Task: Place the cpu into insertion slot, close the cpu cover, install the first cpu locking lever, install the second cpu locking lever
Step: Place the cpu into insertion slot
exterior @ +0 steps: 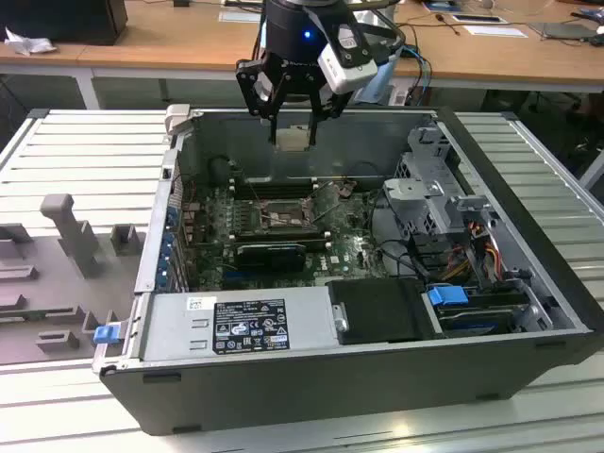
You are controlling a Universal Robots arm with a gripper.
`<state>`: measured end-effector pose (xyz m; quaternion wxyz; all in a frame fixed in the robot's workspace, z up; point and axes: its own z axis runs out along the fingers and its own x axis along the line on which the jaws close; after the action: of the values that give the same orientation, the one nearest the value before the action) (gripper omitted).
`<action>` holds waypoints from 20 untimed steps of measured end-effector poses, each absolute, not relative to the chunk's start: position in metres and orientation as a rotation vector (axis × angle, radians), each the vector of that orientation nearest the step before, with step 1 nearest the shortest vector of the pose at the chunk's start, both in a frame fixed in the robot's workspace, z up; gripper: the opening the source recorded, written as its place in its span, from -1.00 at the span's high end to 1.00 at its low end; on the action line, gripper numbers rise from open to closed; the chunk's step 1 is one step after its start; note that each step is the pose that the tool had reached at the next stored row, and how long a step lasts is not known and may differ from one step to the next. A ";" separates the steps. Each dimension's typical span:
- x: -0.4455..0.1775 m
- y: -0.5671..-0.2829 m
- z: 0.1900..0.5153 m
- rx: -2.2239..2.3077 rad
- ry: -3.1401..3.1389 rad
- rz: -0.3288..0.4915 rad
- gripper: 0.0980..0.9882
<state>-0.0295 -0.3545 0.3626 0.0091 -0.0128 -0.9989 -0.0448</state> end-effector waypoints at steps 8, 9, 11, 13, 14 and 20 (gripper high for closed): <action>-0.029 -0.354 0.362 -0.227 -3.117 -0.140 0.03; -0.029 -0.354 0.361 -0.228 -3.117 -0.139 0.03; -0.029 -0.355 0.360 -0.228 -3.117 -0.138 0.03; -0.029 -0.354 0.359 -0.228 -3.117 -0.137 0.03; -0.029 -0.355 0.359 -0.228 -3.117 -0.136 0.03; -0.029 -0.355 0.358 -0.422 -3.102 -0.137 0.03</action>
<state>-0.0295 -0.3545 0.3582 0.0040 -0.1347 -0.9899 -0.0438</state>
